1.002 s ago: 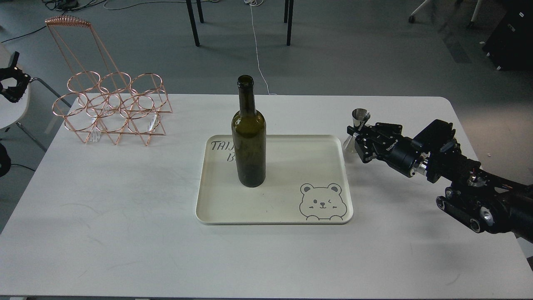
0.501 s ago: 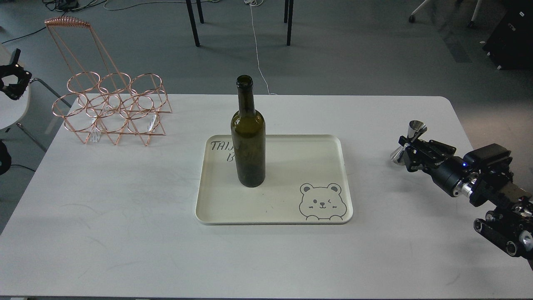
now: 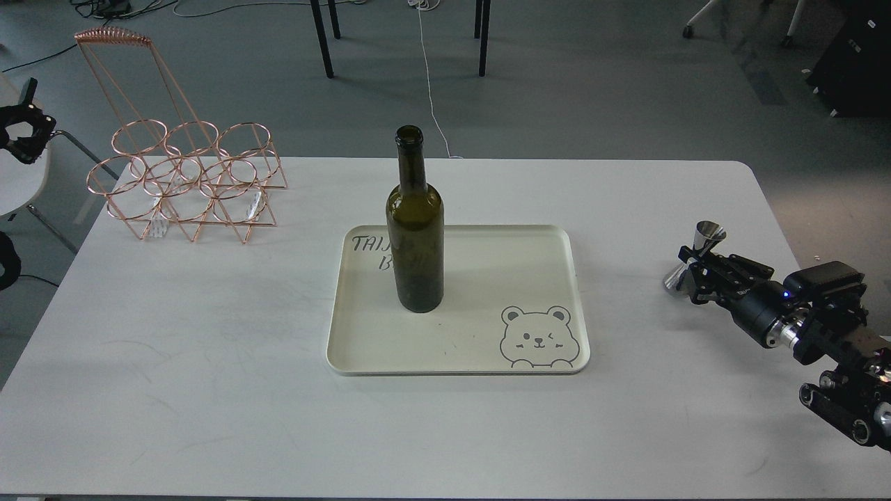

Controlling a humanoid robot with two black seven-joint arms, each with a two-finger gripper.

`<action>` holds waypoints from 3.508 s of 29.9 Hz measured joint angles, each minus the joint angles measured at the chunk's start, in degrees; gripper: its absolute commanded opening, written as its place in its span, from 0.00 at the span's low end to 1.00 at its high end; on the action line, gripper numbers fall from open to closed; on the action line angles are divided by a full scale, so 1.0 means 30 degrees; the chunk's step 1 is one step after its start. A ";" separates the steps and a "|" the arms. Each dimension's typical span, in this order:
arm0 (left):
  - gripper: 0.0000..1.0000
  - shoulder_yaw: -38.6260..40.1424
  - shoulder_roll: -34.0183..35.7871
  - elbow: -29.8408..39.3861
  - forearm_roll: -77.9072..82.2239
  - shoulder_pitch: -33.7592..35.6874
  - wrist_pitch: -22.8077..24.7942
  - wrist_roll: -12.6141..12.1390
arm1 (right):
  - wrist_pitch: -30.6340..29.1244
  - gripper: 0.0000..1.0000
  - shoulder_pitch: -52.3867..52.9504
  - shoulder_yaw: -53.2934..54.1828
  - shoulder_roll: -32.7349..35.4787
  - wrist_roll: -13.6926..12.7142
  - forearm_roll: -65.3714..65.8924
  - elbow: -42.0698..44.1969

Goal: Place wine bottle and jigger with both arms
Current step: 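Lift the jigger off the tray and carry it beside the tray, then set the jigger on the table, open and withdraw the right gripper, then reach the left gripper to the neck of the green wine bottle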

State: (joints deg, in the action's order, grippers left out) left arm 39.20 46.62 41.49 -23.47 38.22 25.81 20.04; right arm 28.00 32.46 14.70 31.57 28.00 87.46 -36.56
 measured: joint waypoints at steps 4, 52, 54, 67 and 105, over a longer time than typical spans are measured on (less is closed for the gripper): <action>0.98 -0.0001 0.0013 0.0000 0.0001 0.0004 0.0007 0.0000 | 0.0000 0.39 -0.0034 0.0005 -0.0004 0.0000 -0.0001 -0.0001; 0.98 -0.0130 0.8168 1.4517 1.5827 0.0357 -0.1421 -0.2047 | -0.7282 0.97 0.7187 0.1557 0.3996 -0.0004 -1.4993 -0.2989; 0.98 -0.0060 0.8073 1.5828 1.8427 0.0397 -0.2135 -0.2046 | -0.8525 0.97 0.7221 0.2599 0.3253 -0.0005 -1.6448 -0.1586; 0.95 -0.0234 0.4419 1.9137 3.5674 0.0390 -0.4381 -0.1955 | -1.5784 0.97 0.8898 0.4964 0.0163 -0.0005 -2.1376 0.6429; 0.53 -0.0360 -0.4333 1.7463 4.5354 0.0404 -0.4345 -0.5507 | -1.5979 0.97 0.8973 0.5062 0.0380 0.0000 -2.1771 0.6501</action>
State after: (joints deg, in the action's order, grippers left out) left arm 38.12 33.62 93.88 112.59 39.43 12.78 3.51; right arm -19.94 59.38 29.89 32.71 28.00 22.14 -17.05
